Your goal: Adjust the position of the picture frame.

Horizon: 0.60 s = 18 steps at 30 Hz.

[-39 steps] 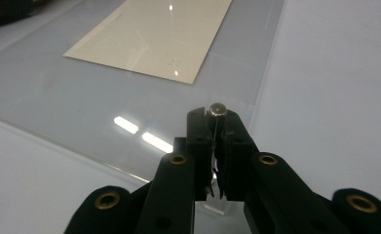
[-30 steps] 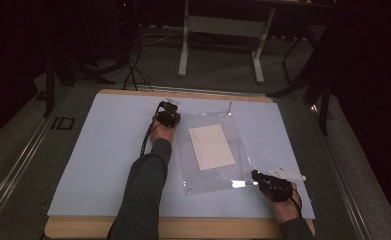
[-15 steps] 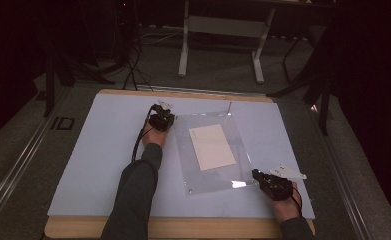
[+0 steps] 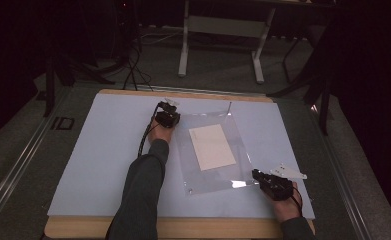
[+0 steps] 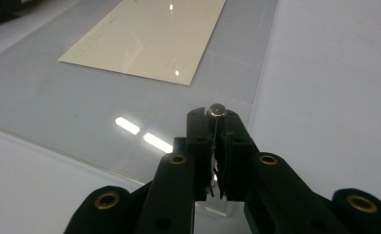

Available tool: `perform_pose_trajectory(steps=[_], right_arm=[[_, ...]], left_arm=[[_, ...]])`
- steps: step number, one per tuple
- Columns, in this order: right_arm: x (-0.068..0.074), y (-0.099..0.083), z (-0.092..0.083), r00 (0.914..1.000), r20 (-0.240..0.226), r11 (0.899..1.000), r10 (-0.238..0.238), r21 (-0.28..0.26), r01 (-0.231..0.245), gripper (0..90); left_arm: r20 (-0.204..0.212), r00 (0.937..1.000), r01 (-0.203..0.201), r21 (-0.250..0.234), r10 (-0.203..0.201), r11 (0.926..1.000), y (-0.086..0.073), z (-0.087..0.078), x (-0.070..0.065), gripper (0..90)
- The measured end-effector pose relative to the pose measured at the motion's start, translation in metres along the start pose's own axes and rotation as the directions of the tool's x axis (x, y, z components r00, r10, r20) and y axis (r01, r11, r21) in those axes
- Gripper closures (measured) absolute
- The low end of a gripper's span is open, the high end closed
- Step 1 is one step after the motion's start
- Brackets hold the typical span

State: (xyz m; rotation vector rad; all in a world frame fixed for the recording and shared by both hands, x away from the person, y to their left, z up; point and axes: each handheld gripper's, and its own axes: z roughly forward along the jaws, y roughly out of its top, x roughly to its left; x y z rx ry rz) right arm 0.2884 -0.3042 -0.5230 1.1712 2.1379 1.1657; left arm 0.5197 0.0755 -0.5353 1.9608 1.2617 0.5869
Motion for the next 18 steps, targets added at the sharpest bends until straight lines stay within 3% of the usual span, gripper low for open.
perform_pose_trajectory(steps=[12, 18], right_arm=[[-0.004, 0.000, -0.001, 1.0000, 0.008, 1.000, 0.003, 0.002, -0.003, 84.9], [-0.010, 0.001, 0.000, 0.9995, 0.026, 1.000, 0.018, 0.002, -0.018, 85.0]], left_arm=[[0.019, 0.9998, 0.006, 0.019, -0.006, 0.9998, -0.002, -0.005, 0.002, 83.6], [0.026, 0.9997, 0.003, 0.018, -0.003, 0.9998, -0.015, -0.020, 0.005, 83.6]])
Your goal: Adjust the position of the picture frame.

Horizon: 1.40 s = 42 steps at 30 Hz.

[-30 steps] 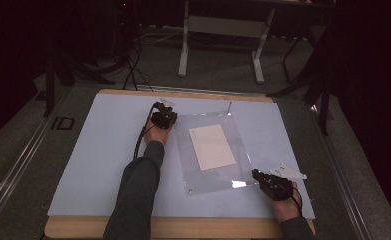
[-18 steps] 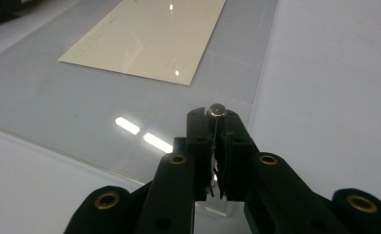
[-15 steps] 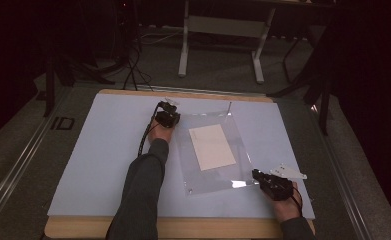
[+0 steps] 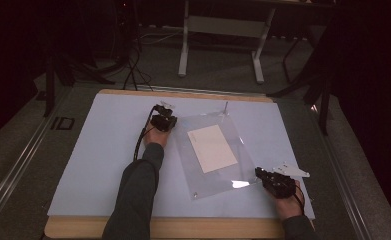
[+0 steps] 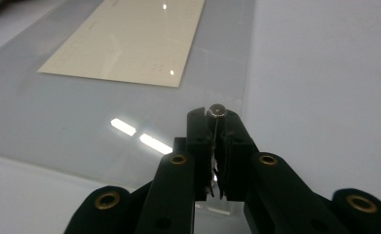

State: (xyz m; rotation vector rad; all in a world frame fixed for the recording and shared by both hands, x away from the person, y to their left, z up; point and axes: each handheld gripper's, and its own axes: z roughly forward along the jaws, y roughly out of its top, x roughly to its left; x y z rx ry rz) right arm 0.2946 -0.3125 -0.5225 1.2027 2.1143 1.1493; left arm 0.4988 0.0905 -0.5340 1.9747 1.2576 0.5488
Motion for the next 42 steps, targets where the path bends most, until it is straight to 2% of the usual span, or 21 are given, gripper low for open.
perform_pose_trajectory(steps=[2, 3, 6, 7, 9, 11, 13, 14, 16, 17, 18, 19, 21, 24, 27, 29, 35, 42], right_arm=[[-0.002, 0.001, 0.001, 1.0000, 0.006, 1.000, -0.002, 0.002, 0.002, 85.0], [-0.002, 0.001, 0.001, 1.0000, 0.006, 1.000, 0.000, 0.002, 0.000, 85.0], [-0.002, 0.002, 0.003, 0.9999, 0.011, 1.000, 0.001, 0.003, -0.001, 85.1], [-0.003, 0.002, 0.003, 0.9999, 0.012, 1.000, 0.002, 0.001, -0.002, 85.0], [-0.003, 0.002, 0.003, 0.9999, 0.012, 1.000, 0.004, -0.001, -0.004, 85.0], [-0.004, 0.002, 0.003, 0.9999, 0.012, 1.000, 0.004, 0.000, -0.004, 85.0], [-0.004, 0.002, 0.003, 0.9999, 0.010, 1.000, 0.006, -0.003, -0.006, 85.0], [-0.004, 0.002, 0.003, 0.9999, 0.008, 1.000, 0.007, -0.003, -0.007, 84.9], [-0.004, 0.002, 0.004, 0.9999, 0.008, 1.000, 0.007, -0.003, -0.007, 84.9], [-0.004, 0.002, 0.004, 0.9999, 0.008, 1.000, 0.007, -0.003, -0.007, 84.9], [-0.004, 0.002, 0.003, 0.9999, 0.008, 1.000, 0.008, -0.004, -0.008, 84.9], [-0.004, 0.001, 0.003, 0.9999, 0.009, 1.000, 0.008, -0.005, -0.008, 84.9], [-0.004, 0.001, 0.003, 0.9999, 0.008, 1.000, 0.009, -0.005, -0.009, 84.9], [-0.005, 0.001, 0.003, 0.9999, 0.005, 1.000, 0.011, -0.006, -0.011, 84.9], [-0.005, 0.001, 0.003, 0.9999, 0.004, 1.000, 0.010, -0.006, -0.010, 84.9], [-0.005, 0.001, 0.003, 0.9999, 0.007, 1.000, 0.008, -0.006, -0.008, 84.9], [-0.008, 0.002, 0.004, 0.9998, 0.013, 1.000, 0.014, -0.004, -0.014, 84.9], [-0.014, 0.004, 0.007, 0.9994, 0.024, 1.000, 0.023, -0.004, -0.023, 84.9]], left_arm=[[-0.001, 1.0000, -0.003, 0.002, 0.003, 1.0000, -0.002, -0.002, 0.000, 84.0], [0.002, 1.0000, -0.001, 0.004, 0.001, 1.0000, -0.007, -0.008, 0.002, 90.0], [0.003, 1.0000, 0.000, -0.001, 0.000, 1.0000, -0.009, -0.010, 0.003, 90.0], [-0.020, 0.9996, -0.019, 0.019, 0.019, 0.9996, -0.015, -0.010, 0.005, 90.0], [-0.017, 0.9998, 0.007, 0.002, -0.007, 1.0000, -0.017, -0.010, 0.007, 90.0], [-0.008, 0.9998, 0.016, -0.031, -0.016, 0.9994, -0.014, -0.011, 0.007, 90.0], [-0.002, 1.0000, 0.006, -0.073, -0.006, 0.9973, -0.008, -0.013, 0.005, 89.6], [-0.004, 1.0000, -0.001, -0.075, 0.001, 0.9971, -0.005, -0.012, 0.003, 88.6], [0.006, 1.0000, -0.006, -0.049, 0.006, 0.9988, 0.000, -0.006, 0.001, 85.1], [-0.005, 0.9999, -0.011, -0.046, 0.011, 0.9989, 0.000, -0.004, 0.000, 83.7], [-0.016, 0.9999, -0.006, -0.038, 0.006, 0.9993, 0.001, -0.002, 0.000, 83.3], [-0.016, 0.9997, 0.015, -0.035, -0.016, 0.9993, 0.002, 0.001, 0.000, 81.2], [-0.023, 0.9994, 0.025, -0.015, -0.026, 0.9996, 0.003, 0.005, -0.002, 81.2], [-0.027, 0.9989, 0.038, -0.020, -0.039, 0.9991, 0.003, 0.006, -0.002, 83.6], [-0.037, 0.9991, 0.019, -0.011, -0.020, 0.9998, 0.003, 0.006, -0.004, 84.6], [-0.037, 0.9990, 0.027, -0.010, -0.027, 0.9996, 0.003, 0.005, -0.004, 84.7], [-0.023, 0.9997, 0.001, 0.000, -0.001, 1.0000, -0.007, -0.008, -0.001, 84.9], [-0.009, 0.9999, -0.005, -0.009, 0.005, 1.0000, -0.027, -0.030, 0.002, 84.9]])
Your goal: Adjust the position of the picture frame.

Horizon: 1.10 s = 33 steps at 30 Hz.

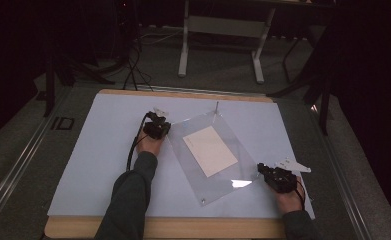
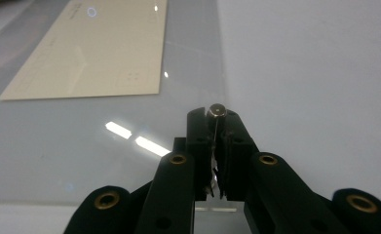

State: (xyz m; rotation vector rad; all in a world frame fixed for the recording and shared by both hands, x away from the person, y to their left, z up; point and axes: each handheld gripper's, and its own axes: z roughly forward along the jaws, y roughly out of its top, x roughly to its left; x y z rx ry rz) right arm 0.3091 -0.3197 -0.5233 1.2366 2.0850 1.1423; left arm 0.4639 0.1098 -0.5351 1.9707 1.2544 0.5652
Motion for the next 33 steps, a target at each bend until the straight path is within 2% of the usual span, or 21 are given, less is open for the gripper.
perform_pose_trajectory(steps=[12, 22, 33], right_arm=[[-0.009, 0.006, 0.011, 0.9998, 0.015, 1.000, 0.012, -0.006, -0.012, 84.9], [-0.016, 0.013, 0.020, 0.9993, 0.033, 1.000, 0.017, -0.001, -0.017, 85.2], [-0.022, 0.024, 0.036, 0.9973, 0.057, 0.999, 0.047, -0.004, -0.047, 85.2]], left_arm=[[0.026, 0.9997, 0.003, -0.002, -0.003, 1.0000, -0.026, -0.029, 0.003, 84.9], [0.032, 0.9995, 0.007, 0.007, -0.007, 1.0000, -0.035, -0.042, 0.002, 84.8], [0.027, 0.9993, 0.026, 0.018, -0.026, 0.9995, -0.049, -0.060, -0.002, 84.8]])
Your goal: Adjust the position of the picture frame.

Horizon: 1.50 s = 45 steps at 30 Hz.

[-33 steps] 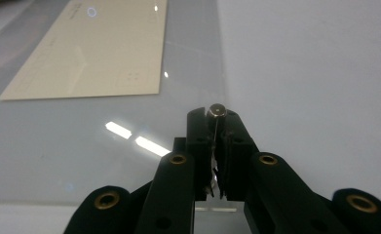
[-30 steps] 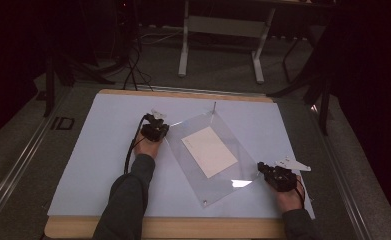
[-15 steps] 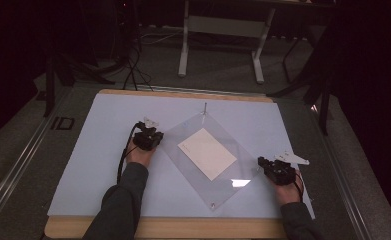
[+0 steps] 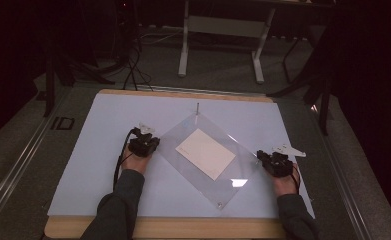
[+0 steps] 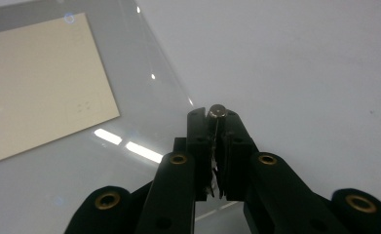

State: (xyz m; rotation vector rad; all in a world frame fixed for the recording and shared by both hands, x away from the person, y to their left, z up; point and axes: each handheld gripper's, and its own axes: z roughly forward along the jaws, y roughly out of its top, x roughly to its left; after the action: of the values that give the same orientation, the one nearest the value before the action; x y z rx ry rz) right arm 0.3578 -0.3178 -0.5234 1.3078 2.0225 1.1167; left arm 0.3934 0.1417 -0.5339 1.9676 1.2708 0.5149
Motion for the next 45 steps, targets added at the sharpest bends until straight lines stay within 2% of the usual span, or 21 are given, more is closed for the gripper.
perform_pose_trajectory(steps=[7, 9, 17, 23, 30, 34, 36, 38, 43, 45], right_arm=[[-0.002, 0.009, 0.013, 1.0000, 0.002, 1.000, 0.004, 0.007, -0.004, 85.2], [-0.002, 0.011, 0.014, 1.0000, 0.002, 1.000, 0.004, 0.008, -0.004, 85.2], [0.000, 0.019, 0.028, 0.9997, 0.005, 1.000, 0.026, 0.006, -0.026, 85.1], [0.001, 0.024, 0.035, 0.9998, 0.001, 1.000, 0.019, 0.010, -0.019, 85.2], [0.002, 0.031, 0.047, 0.9996, -0.027, 1.000, 0.003, 0.006, -0.002, 85.1], [0.003, 0.036, 0.053, 0.9993, -0.038, 1.000, -0.006, 0.008, 0.006, 85.2], [0.003, 0.038, 0.057, 0.9986, -0.051, 1.000, -0.012, 0.006, 0.012, 85.1], [0.004, 0.041, 0.062, 0.9982, -0.057, 1.000, -0.017, 0.009, 0.018, 85.1], [0.008, 0.051, 0.075, 0.9974, -0.068, 0.999, -0.024, 0.019, 0.026, 85.1], [0.009, 0.054, 0.080, 0.9969, -0.075, 0.999, -0.024, 0.021, 0.026, 85.0]], left_arm=[[-0.006, 0.9999, 0.016, 0.010, -0.015, 0.9998, -0.013, -0.017, -0.004, 84.8], [-0.006, 0.9999, 0.016, 0.010, -0.015, 0.9998, -0.013, -0.017, -0.004, 84.8], [-0.004, 0.9999, 0.013, 0.012, -0.013, 0.9998, -0.031, -0.037, -0.010, 84.8], [-0.001, 0.9997, 0.023, 0.007, -0.023, 0.9997, -0.044, -0.050, -0.016, 84.7], [0.000, 0.9991, 0.041, 0.002, -0.041, 0.9991, -0.060, -0.066, -0.027, 84.7], [-0.007, 0.9997, 0.022, 0.012, -0.022, 0.9997, -0.066, -0.074, -0.032, 84.7], [-0.006, 0.9996, 0.027, 0.018, -0.027, 0.9995, -0.069, -0.078, -0.035, 84.7], [-0.008, 0.9999, 0.008, 0.023, -0.008, 0.9997, -0.071, -0.081, -0.038, 84.7], [0.003, 1.0000, 0.000, 0.021, 0.000, 0.9998, -0.081, -0.091, -0.046, 84.7], [0.011, 0.9999, 0.011, 0.022, -0.011, 0.9997, -0.084, -0.094, -0.048, 84.7]])
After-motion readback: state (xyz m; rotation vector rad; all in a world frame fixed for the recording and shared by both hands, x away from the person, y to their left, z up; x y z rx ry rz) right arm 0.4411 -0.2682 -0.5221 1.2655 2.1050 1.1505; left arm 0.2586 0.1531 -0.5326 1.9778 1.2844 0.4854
